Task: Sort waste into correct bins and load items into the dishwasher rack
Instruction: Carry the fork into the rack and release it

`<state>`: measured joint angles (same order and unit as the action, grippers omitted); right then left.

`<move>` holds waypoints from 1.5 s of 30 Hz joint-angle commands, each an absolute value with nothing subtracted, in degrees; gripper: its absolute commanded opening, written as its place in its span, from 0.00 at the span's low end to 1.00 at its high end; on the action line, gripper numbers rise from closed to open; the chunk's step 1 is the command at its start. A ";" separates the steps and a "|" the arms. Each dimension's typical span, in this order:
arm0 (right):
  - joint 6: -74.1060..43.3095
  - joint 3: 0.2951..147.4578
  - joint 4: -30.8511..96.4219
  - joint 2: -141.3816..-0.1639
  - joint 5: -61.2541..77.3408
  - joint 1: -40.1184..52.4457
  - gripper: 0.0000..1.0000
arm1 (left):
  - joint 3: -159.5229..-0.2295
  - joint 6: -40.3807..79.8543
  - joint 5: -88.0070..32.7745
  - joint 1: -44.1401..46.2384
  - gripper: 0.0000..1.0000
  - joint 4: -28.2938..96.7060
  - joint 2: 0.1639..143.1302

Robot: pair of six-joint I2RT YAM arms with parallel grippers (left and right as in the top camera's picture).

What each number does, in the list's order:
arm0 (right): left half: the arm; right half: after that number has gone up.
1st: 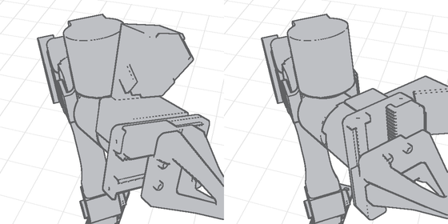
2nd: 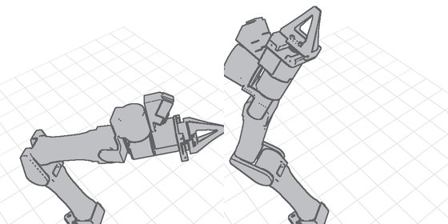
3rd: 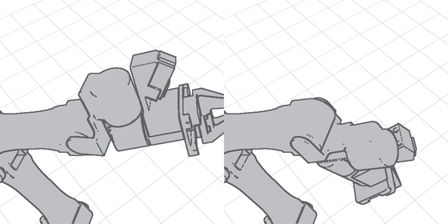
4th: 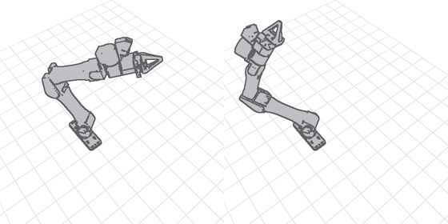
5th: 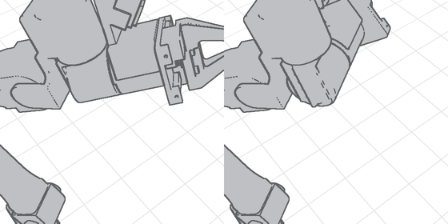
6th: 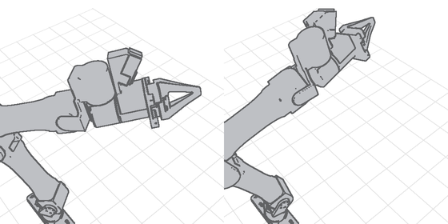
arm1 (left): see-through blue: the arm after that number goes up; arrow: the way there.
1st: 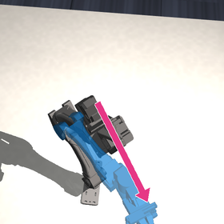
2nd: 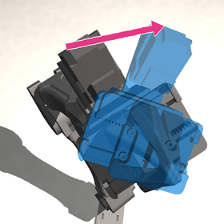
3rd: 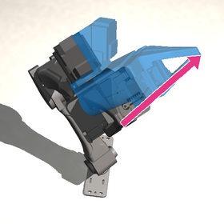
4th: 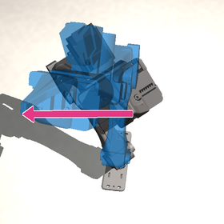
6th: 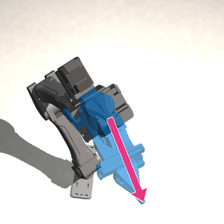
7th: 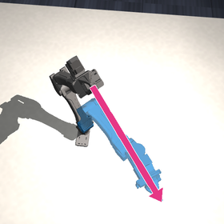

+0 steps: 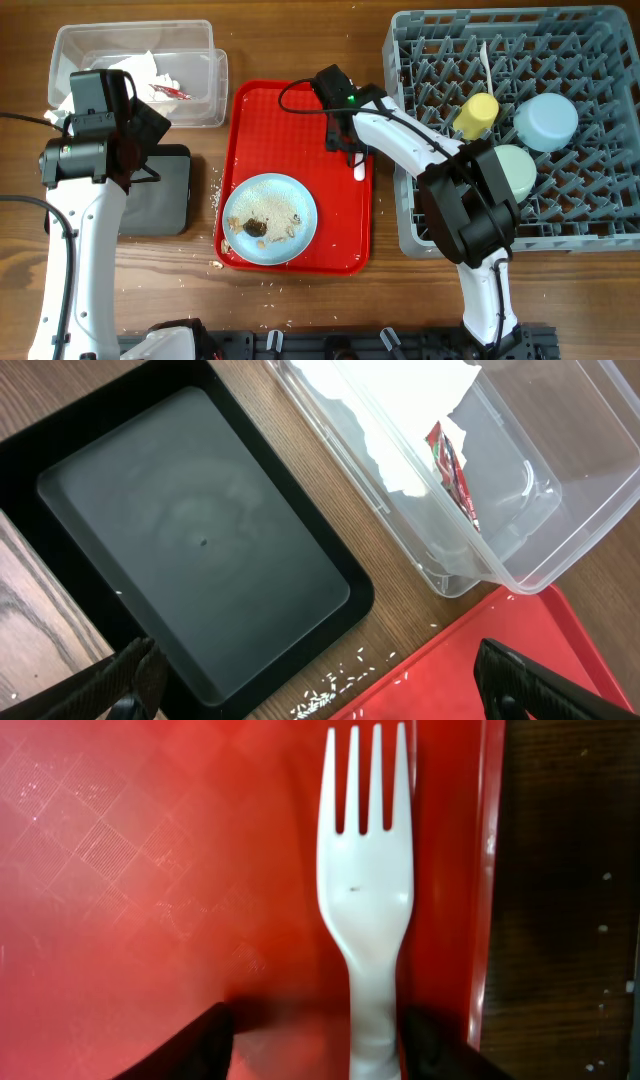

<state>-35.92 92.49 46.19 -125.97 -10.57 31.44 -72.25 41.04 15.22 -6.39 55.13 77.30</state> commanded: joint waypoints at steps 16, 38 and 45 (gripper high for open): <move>-22.68 101.08 50.37 -115.59 -2.48 23.29 0.06 | -72.27 40.77 16.56 -6.57 1.00 55.13 76.93; 6.26 100.75 40.38 -113.14 1.72 -7.01 0.20 | -72.27 40.77 16.53 -6.57 1.00 55.13 76.93; 5.89 100.82 40.07 -115.66 1.34 -7.01 0.26 | -72.27 40.80 16.56 -6.57 1.00 55.13 76.93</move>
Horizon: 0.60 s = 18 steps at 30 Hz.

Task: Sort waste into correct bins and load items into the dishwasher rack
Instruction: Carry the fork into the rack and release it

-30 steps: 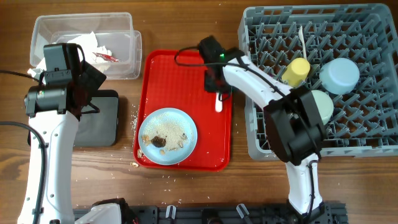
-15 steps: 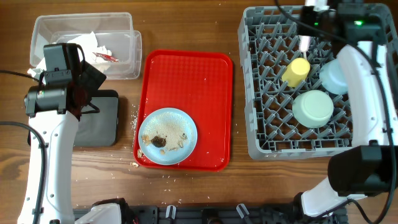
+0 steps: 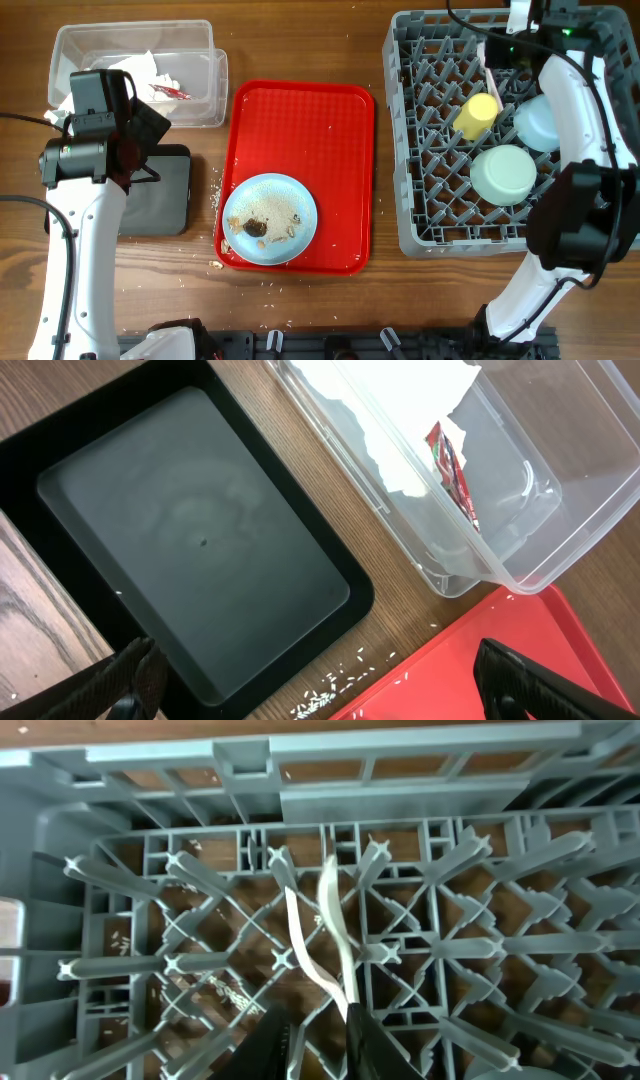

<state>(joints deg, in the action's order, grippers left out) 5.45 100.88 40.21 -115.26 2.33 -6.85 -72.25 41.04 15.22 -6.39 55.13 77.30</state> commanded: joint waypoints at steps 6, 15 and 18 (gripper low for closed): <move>2.28 101.03 44.18 -111.20 7.16 -6.98 0.42 | -72.27 40.77 16.53 -6.57 1.00 55.13 76.93; -3.16 101.01 51.42 -100.49 33.23 -4.95 0.43 | -72.27 40.77 16.53 -6.57 1.00 55.13 76.93; -4.64 101.01 54.43 -95.33 36.40 -1.76 0.58 | -72.27 40.77 16.56 -6.57 1.00 55.13 76.93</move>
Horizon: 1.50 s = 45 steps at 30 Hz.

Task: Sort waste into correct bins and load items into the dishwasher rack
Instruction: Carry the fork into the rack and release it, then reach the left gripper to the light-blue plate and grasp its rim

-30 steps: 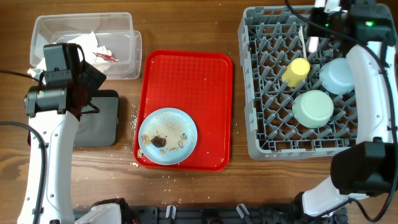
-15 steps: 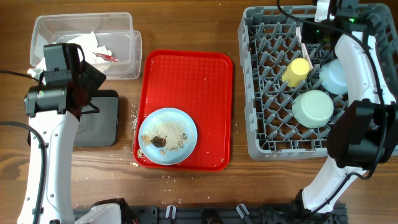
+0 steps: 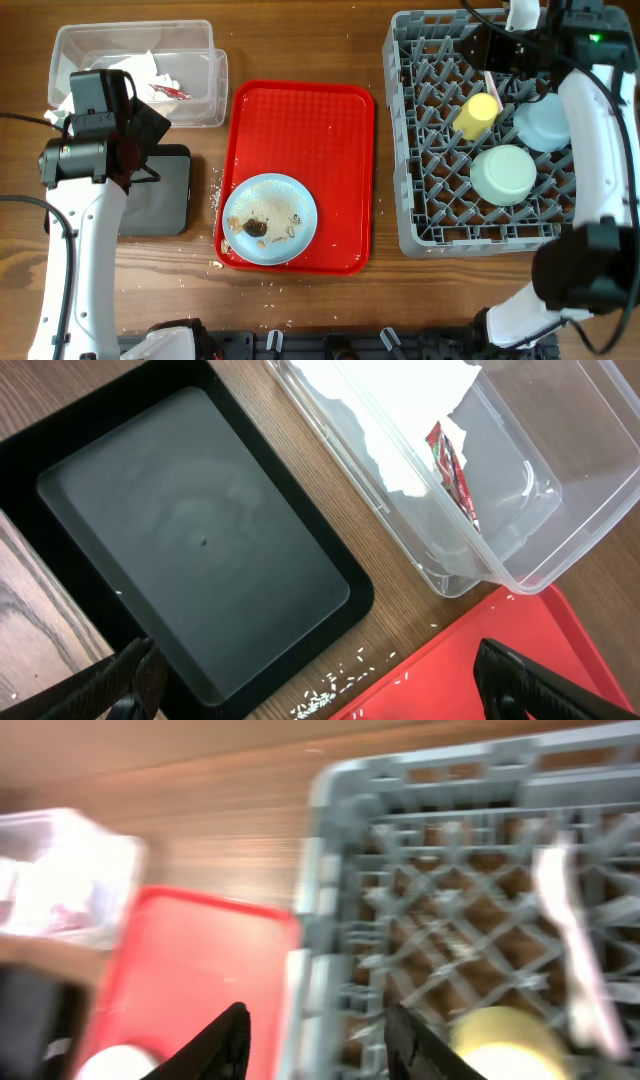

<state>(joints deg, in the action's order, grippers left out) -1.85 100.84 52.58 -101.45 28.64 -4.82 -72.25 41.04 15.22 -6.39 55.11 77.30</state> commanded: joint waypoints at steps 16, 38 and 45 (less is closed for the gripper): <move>-22.72 101.01 69.06 -89.62 7.53 -4.84 1.00 | -72.27 40.82 10.74 -6.57 1.00 53.28 76.93; -22.68 101.01 69.04 -89.62 7.51 -4.84 1.00 | -72.20 65.73 9.58 44.91 0.61 62.72 91.70; -22.70 101.01 69.04 -89.62 7.51 -4.84 1.00 | -72.20 70.02 14.22 48.14 0.40 60.25 105.73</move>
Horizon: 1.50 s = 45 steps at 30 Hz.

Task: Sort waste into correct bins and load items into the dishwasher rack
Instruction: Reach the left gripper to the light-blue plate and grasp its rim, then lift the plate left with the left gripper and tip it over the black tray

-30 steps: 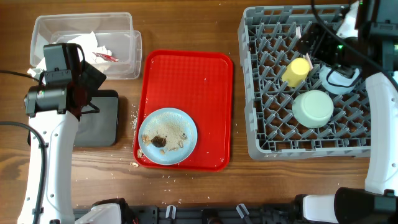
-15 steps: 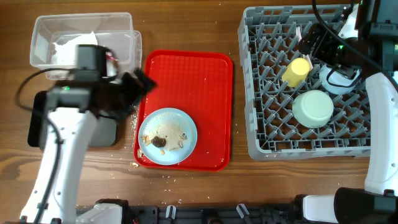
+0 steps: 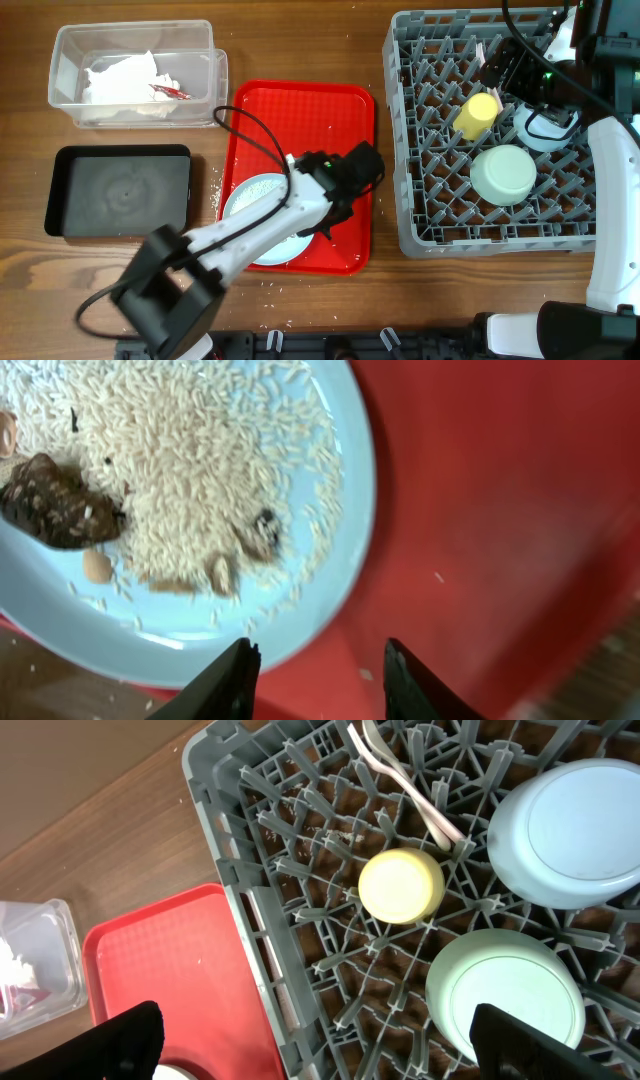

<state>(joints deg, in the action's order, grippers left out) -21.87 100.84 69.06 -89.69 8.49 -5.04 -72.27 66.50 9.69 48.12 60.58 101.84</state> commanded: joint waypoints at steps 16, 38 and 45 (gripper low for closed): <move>-22.68 101.01 69.04 -89.62 7.51 -4.84 1.00 | -72.20 69.93 14.41 48.12 0.33 55.13 111.83; -22.68 101.01 69.04 -89.62 7.51 -4.84 1.00 | -81.82 69.25 22.59 48.10 0.04 69.12 113.58; -22.68 101.01 69.01 -89.62 7.51 -4.84 1.00 | -84.60 65.19 22.61 48.10 0.04 70.72 113.40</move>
<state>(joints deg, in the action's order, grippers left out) -21.89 100.84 69.06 -89.69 8.49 -5.04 -82.39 68.47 20.32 48.12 70.11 112.84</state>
